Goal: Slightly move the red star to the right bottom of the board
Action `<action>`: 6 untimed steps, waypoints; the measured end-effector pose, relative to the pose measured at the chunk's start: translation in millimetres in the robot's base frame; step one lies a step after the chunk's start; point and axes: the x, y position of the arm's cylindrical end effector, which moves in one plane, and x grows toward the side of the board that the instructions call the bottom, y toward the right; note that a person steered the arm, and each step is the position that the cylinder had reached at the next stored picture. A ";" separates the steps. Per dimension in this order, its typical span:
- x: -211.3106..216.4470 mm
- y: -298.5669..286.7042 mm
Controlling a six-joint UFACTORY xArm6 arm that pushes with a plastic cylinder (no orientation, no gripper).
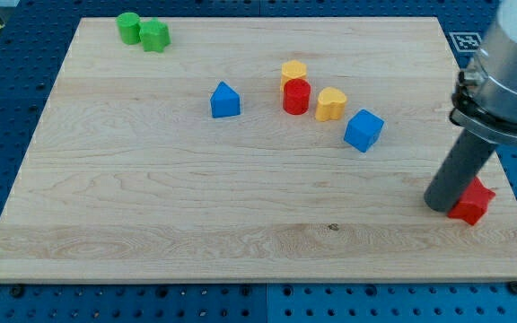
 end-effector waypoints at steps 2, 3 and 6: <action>-39.1 7.0; -44.3 34.4; -8.6 43.0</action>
